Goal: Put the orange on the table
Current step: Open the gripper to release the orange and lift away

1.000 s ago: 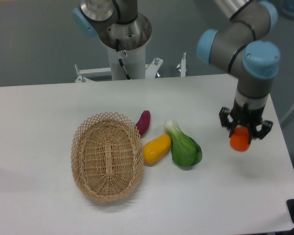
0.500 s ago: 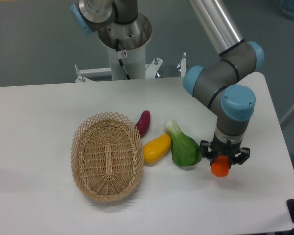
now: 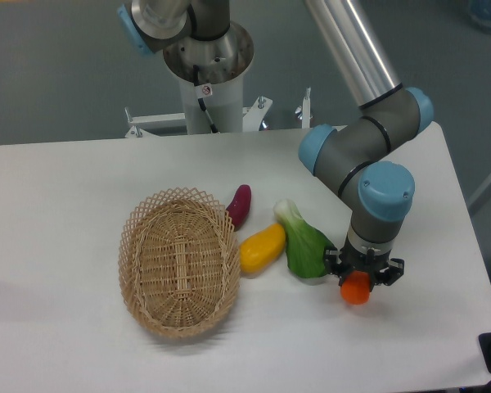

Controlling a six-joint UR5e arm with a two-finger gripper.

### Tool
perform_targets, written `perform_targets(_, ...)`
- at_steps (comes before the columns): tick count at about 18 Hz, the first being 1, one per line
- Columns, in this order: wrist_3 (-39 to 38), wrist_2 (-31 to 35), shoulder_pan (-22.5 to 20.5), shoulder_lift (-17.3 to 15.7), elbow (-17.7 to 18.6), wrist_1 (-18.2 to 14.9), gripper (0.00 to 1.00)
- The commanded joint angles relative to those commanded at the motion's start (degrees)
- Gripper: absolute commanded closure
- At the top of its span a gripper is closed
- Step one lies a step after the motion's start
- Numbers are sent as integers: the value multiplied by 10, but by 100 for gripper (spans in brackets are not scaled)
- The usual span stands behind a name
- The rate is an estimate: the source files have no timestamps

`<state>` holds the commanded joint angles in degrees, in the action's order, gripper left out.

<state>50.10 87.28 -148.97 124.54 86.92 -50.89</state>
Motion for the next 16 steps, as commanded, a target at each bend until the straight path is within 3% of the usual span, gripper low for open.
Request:
perform_targets(1,1,0,0,-1,0,0,28)
perform_targets(2,3,0,0,-1,-1,3,10)
perform_targets(4,3,2,0,-1,0,5,0)
perform_targets(8,1,2,-1,-11,-2,5,0)
perform_targets(10,4,2,-1,-34,1,4,0)
perform_targets(16,5,4,-3,-46,-13,4,0)
